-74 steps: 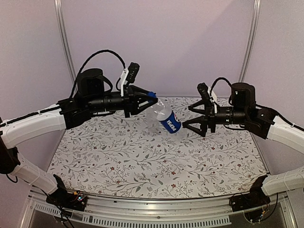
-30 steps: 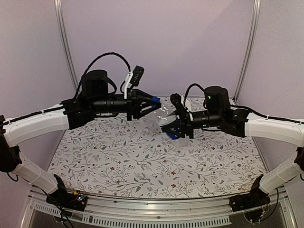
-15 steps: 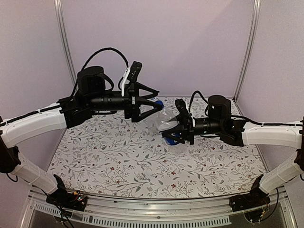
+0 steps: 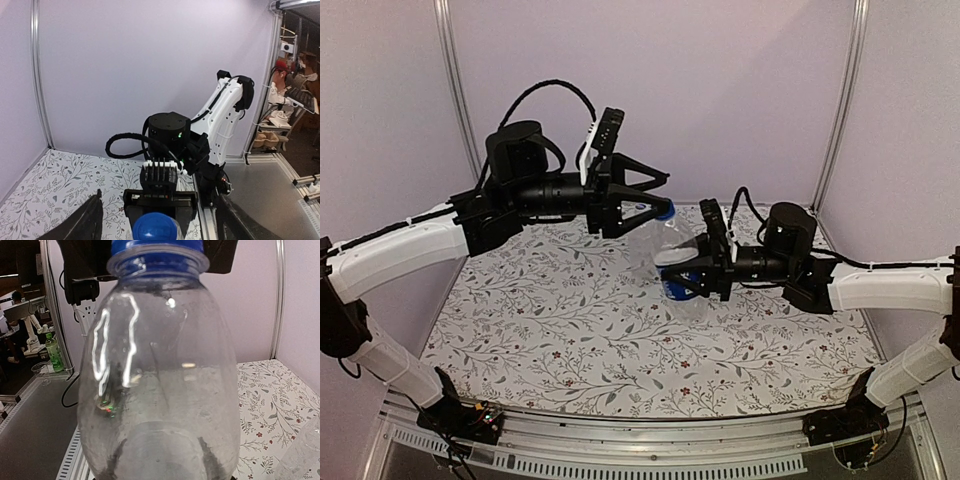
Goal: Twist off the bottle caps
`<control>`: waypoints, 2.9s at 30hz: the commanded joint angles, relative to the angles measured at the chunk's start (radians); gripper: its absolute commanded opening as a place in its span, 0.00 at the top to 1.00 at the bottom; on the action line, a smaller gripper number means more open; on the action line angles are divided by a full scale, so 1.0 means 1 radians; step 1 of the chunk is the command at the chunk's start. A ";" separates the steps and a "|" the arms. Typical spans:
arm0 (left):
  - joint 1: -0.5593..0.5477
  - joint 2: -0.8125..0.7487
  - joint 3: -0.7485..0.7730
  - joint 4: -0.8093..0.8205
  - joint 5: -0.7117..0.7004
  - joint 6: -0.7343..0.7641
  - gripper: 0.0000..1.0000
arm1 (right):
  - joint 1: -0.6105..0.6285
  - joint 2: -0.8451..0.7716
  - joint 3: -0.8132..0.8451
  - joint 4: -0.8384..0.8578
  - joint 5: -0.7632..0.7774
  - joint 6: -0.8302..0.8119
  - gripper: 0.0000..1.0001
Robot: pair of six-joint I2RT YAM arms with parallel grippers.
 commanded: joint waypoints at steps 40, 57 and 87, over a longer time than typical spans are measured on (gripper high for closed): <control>0.037 0.121 -0.008 0.181 0.245 -0.148 0.63 | -0.026 0.054 -0.028 0.176 -0.153 0.078 0.66; 0.000 0.084 -0.004 0.074 -0.023 -0.140 1.00 | -0.038 0.022 -0.001 0.052 0.068 0.028 0.68; -0.087 0.063 0.073 -0.039 -0.418 -0.164 0.31 | -0.038 0.020 0.037 -0.017 0.116 -0.085 0.69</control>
